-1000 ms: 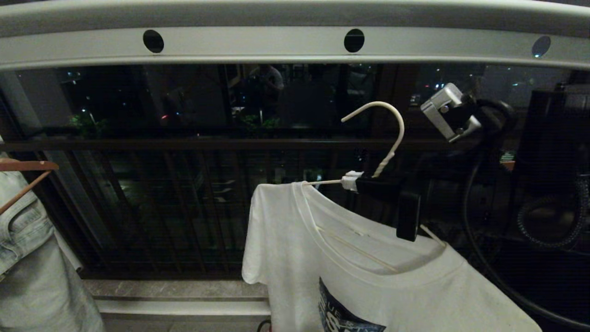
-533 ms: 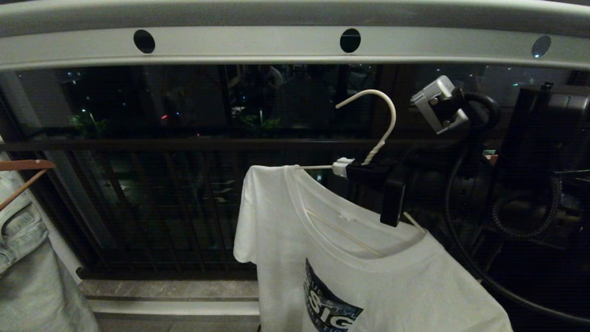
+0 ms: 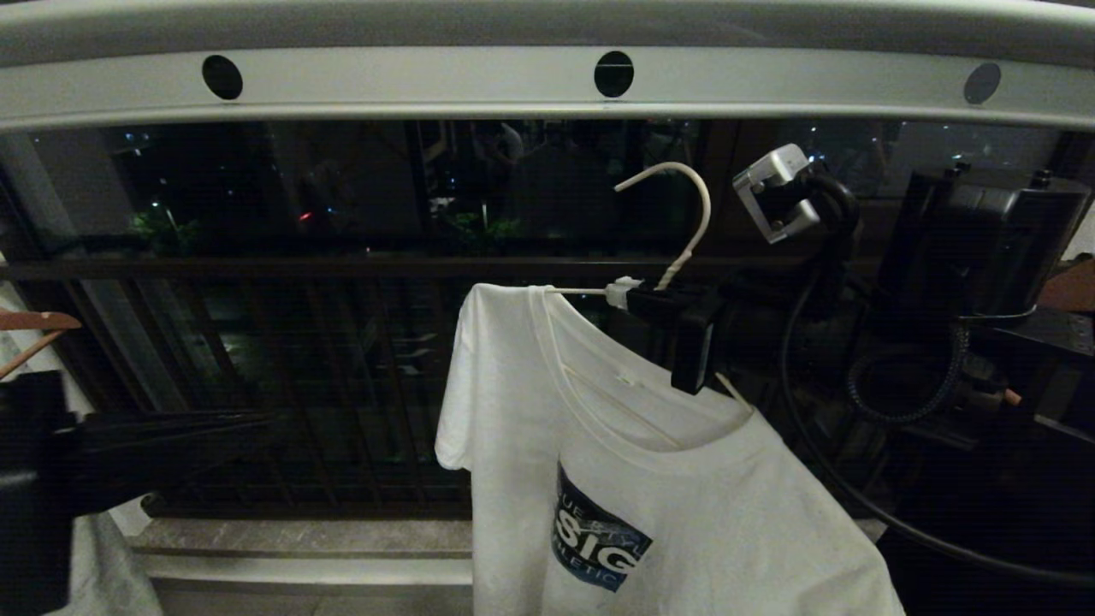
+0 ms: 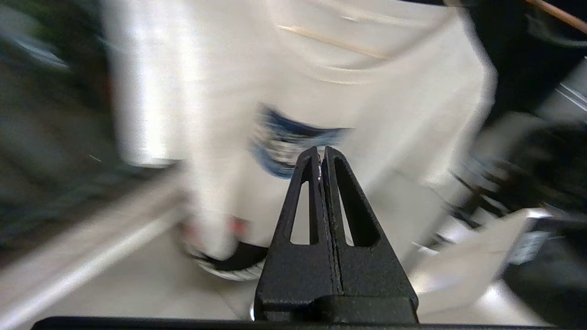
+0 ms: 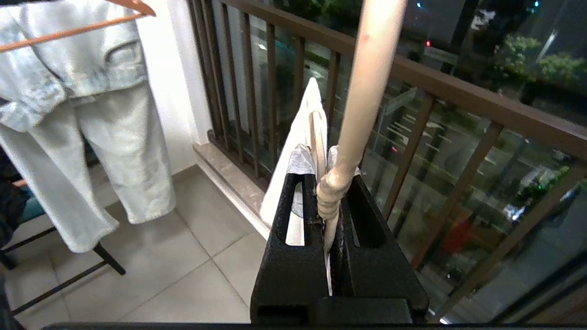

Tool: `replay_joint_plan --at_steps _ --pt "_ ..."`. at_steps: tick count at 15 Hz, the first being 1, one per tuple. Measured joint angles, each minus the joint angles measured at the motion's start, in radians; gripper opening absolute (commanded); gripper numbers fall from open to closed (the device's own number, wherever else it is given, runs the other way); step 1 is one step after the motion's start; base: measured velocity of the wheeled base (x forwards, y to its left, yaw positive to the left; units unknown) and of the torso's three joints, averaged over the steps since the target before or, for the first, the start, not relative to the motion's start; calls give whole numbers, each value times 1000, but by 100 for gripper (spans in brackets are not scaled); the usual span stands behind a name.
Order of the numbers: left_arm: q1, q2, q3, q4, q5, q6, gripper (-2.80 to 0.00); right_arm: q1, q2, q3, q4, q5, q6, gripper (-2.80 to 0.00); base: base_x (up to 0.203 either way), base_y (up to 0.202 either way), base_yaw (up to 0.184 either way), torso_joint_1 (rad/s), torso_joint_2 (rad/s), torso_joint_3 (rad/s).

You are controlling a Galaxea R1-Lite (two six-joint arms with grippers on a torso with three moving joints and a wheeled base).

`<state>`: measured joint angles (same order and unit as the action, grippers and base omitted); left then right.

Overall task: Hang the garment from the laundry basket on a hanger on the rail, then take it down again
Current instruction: Take the clothes off the clothes rack

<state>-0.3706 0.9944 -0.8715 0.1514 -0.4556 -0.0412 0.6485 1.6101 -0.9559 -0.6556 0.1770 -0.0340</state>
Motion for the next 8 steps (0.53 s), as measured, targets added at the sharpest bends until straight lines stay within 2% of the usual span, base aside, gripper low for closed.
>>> replay_joint_plan --at_steps 2,5,6,8 --pt "-102 148 -97 22 10 -26 -280 0 9 -5 1 -2 1 -280 0 0 0 0 0 0" --pt "-172 326 -150 19 39 -36 -280 0 11 -11 3 -1 14 -280 0 0 0 0 0 0" --pt "-183 373 -157 1 62 -43 0 0 11 -12 3 -1 22 -280 0 0 0 0 0 0" --pt "-218 452 -164 -84 151 -98 0 0 11 -14 3 -1 24 -280 0 0 0 0 0 0"
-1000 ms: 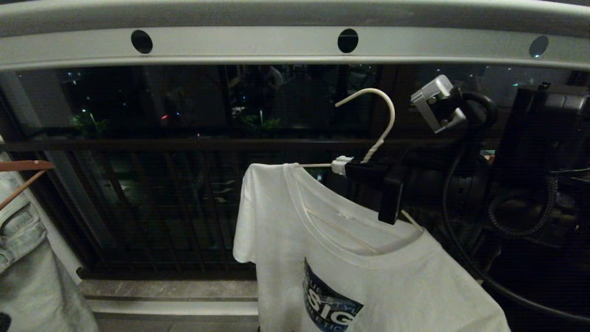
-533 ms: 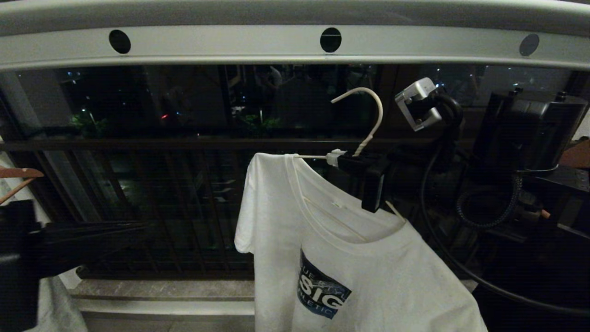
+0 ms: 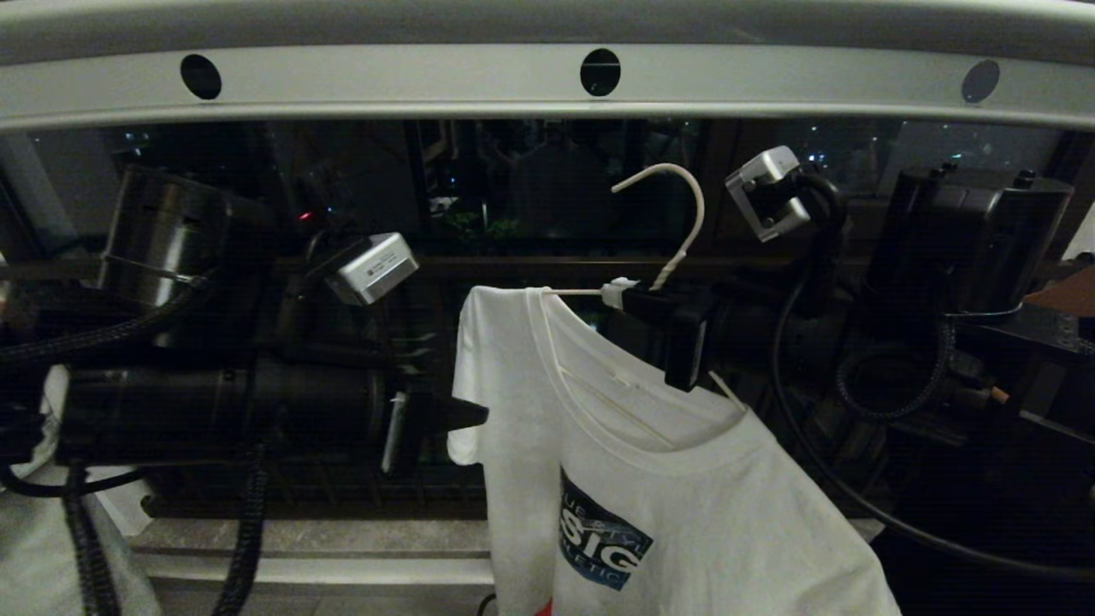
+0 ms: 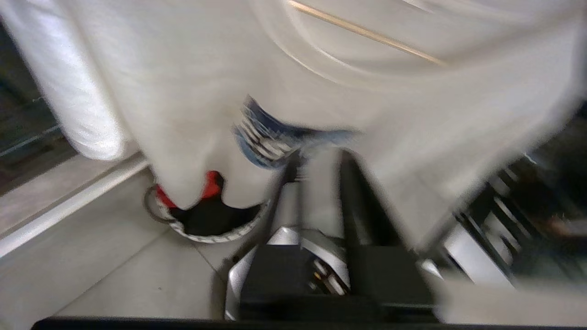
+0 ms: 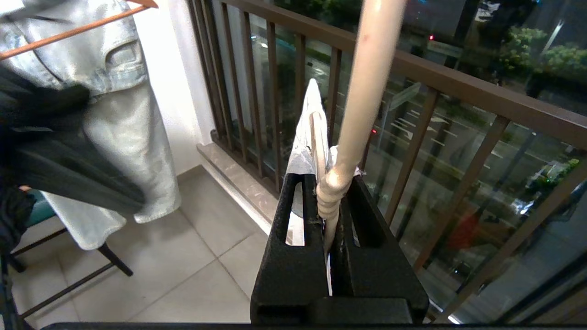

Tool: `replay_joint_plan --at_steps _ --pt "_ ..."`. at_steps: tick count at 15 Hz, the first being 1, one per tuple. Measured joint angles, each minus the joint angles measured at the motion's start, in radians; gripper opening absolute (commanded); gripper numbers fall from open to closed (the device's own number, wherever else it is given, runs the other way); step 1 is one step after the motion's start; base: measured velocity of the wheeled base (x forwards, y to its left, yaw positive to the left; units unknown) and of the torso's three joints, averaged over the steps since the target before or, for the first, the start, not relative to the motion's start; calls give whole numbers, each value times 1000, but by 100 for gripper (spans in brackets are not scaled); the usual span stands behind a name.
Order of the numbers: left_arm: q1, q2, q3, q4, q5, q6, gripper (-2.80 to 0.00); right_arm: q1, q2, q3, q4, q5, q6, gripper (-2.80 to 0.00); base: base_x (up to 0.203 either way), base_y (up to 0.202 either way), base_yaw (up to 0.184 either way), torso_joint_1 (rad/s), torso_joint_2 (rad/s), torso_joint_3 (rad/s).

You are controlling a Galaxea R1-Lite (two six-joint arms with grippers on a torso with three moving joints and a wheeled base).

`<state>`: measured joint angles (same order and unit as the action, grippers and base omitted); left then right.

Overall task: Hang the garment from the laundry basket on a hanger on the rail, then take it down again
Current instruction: Take the clothes off the clothes rack

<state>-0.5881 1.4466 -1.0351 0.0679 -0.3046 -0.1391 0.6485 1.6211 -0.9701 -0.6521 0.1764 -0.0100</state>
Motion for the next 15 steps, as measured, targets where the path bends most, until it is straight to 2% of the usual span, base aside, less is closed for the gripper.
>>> replay_joint_plan --at_steps 2,5,9,11,15 --pt "-52 63 -1 -70 138 -40 0 1 -6 -2 1 0 1 -280 0 0 0 0 0 0" --pt "-163 138 -1 -249 379 -110 0 2 -21 -2 3 0 1 -280 0 0 0 0 0 0" --pt "-214 174 -1 -350 606 -108 0 5 -37 3 4 2 1 -280 0 0 0 0 0 0" --pt "-218 182 -1 -380 669 -87 0 11 -43 6 4 2 1 -280 0 0 0 0 0 0" --pt "-219 189 0 -407 691 -85 0 26 -55 17 4 2 0 -280 0 0 0 0 0 0"
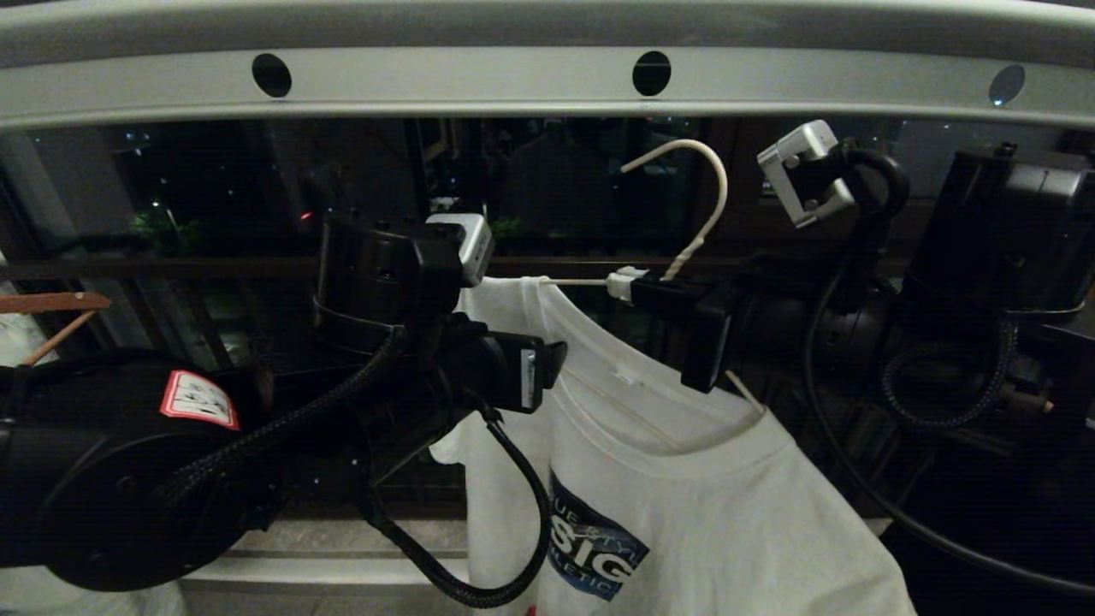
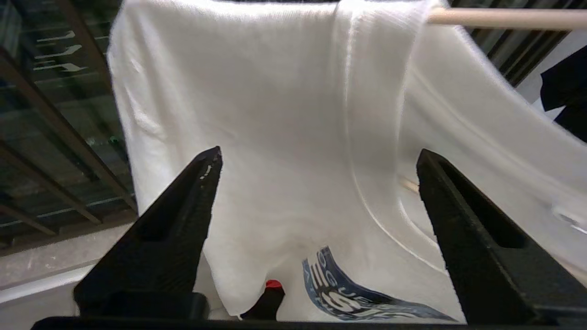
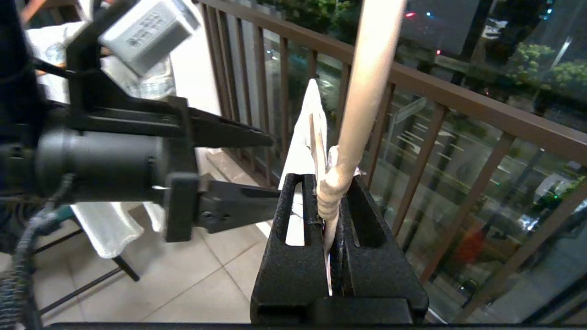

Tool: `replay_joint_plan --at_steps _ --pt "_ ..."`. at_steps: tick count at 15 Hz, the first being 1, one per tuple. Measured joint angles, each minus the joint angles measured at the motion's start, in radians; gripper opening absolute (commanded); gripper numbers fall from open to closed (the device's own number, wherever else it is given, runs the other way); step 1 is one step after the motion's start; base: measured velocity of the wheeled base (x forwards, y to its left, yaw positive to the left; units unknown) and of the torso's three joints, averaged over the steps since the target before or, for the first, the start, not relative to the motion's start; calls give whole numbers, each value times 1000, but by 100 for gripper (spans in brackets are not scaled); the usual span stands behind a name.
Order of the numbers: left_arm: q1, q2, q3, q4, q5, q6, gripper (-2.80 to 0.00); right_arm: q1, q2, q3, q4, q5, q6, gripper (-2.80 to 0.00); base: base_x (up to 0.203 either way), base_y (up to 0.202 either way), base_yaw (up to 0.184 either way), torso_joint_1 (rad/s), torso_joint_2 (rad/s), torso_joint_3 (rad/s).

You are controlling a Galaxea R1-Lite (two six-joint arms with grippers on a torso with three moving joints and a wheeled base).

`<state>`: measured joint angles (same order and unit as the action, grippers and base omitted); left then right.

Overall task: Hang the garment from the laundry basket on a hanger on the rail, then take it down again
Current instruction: Take the clothes off the clothes rack

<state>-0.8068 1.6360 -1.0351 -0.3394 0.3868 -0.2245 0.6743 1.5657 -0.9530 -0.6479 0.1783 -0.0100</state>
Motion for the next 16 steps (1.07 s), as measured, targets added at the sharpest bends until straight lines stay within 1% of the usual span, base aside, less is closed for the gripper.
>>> replay_joint_plan --at_steps 2,5,6,8,10,13,15,16 --pt "0 2 0 -27 -1 -4 0 13 -7 7 0 0 -1 -280 0 0 0 0 0 0" --pt "1 12 4 -60 11 12 0 22 -15 14 0 0 -3 -280 0 0 0 0 0 0" --pt "1 14 3 -61 30 17 0 23 -17 14 0 0 -3 -280 0 0 0 0 0 0" --pt "4 19 2 -62 80 52 0 23 -20 15 0 0 -3 -280 0 0 0 0 0 0" --pt "6 25 1 -64 127 72 0 23 -22 16 0 0 -3 -280 0 0 0 0 0 0" --pt "8 29 1 -83 167 94 0 23 -22 16 0 0 -3 -280 0 0 0 0 0 0" --pt "11 33 1 -131 180 113 0 23 -22 16 -1 0 -3 -280 0 0 0 0 0 0" --pt "14 35 3 -138 182 116 0 23 -22 16 -1 0 -3 -280 0 0 0 0 0 0"
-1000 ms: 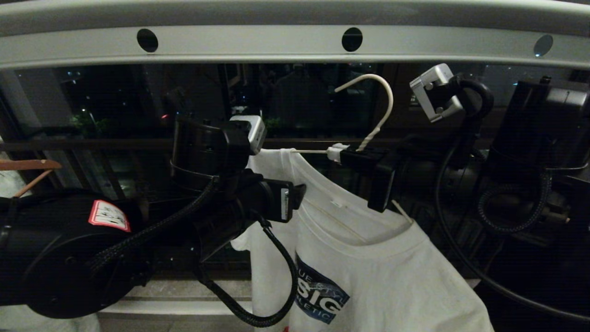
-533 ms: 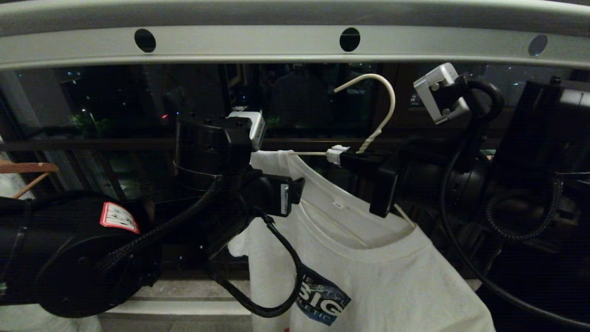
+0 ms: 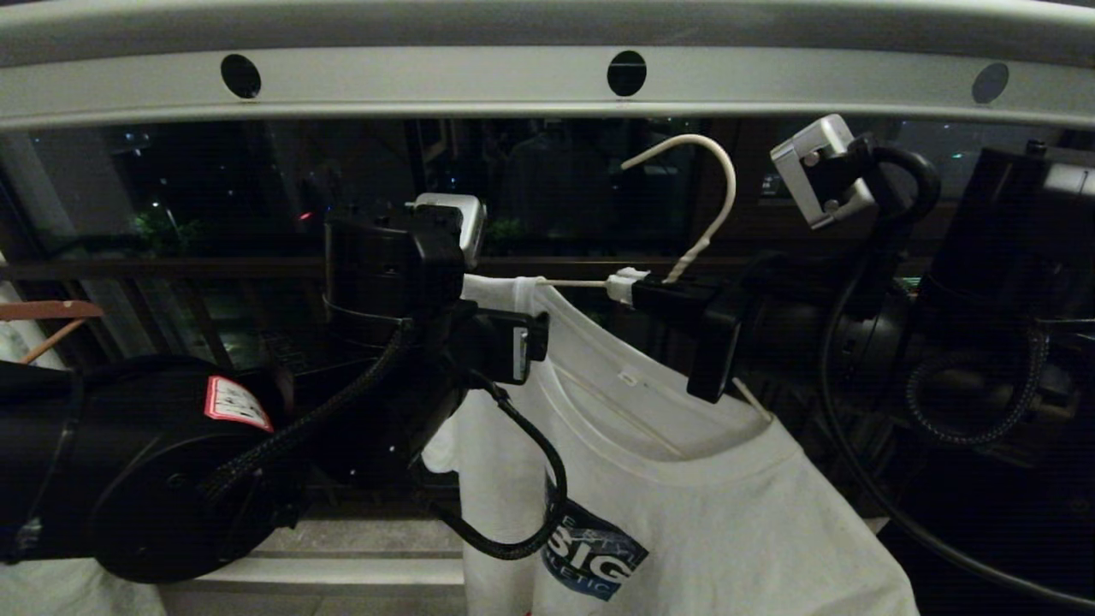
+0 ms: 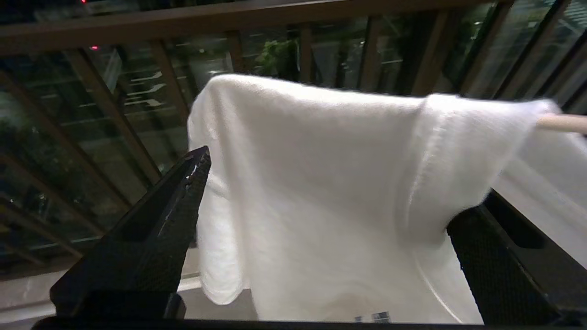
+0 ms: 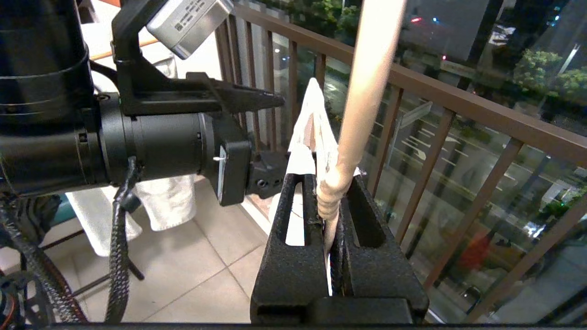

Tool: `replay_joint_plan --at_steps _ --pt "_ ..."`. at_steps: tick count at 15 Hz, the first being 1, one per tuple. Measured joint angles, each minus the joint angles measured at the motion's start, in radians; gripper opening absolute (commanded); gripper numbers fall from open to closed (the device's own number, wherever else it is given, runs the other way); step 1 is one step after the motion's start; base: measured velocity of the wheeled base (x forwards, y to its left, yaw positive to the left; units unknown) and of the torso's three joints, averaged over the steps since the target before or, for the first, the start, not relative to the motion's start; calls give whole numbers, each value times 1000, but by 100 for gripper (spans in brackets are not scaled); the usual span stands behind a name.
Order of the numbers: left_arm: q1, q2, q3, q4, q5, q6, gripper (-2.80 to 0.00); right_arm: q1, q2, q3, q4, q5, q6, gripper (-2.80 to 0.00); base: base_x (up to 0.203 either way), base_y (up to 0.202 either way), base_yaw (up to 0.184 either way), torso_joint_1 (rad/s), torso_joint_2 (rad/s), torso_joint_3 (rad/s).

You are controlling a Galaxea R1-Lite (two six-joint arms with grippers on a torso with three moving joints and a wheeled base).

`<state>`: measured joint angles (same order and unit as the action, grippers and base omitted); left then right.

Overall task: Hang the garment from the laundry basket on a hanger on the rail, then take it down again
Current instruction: Take the clothes off the clothes rack

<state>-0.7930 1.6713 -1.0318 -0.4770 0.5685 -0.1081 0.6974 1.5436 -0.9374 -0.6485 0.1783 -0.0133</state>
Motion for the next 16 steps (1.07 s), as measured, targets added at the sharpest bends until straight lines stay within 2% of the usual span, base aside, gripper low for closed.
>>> replay_joint_plan --at_steps 1,2,14,16 --pt "1 1 0 0 0 2 0 0 0 0 0 0 0 -280 0 0 0 0 0 0" --pt "2 2 0 -1 1 2 -280 0 0 0 0 0 0 -280 0 0 0 0 0 0" --pt "10 -24 -1 -2 -3 1 -280 -1 -1 -1 -1 -3 0 -280 0 0 0 0 0 0" --pt "29 -36 -3 -2 -3 6 -280 -1 0 -1 0 -4 0 -280 0 0 0 0 0 0"
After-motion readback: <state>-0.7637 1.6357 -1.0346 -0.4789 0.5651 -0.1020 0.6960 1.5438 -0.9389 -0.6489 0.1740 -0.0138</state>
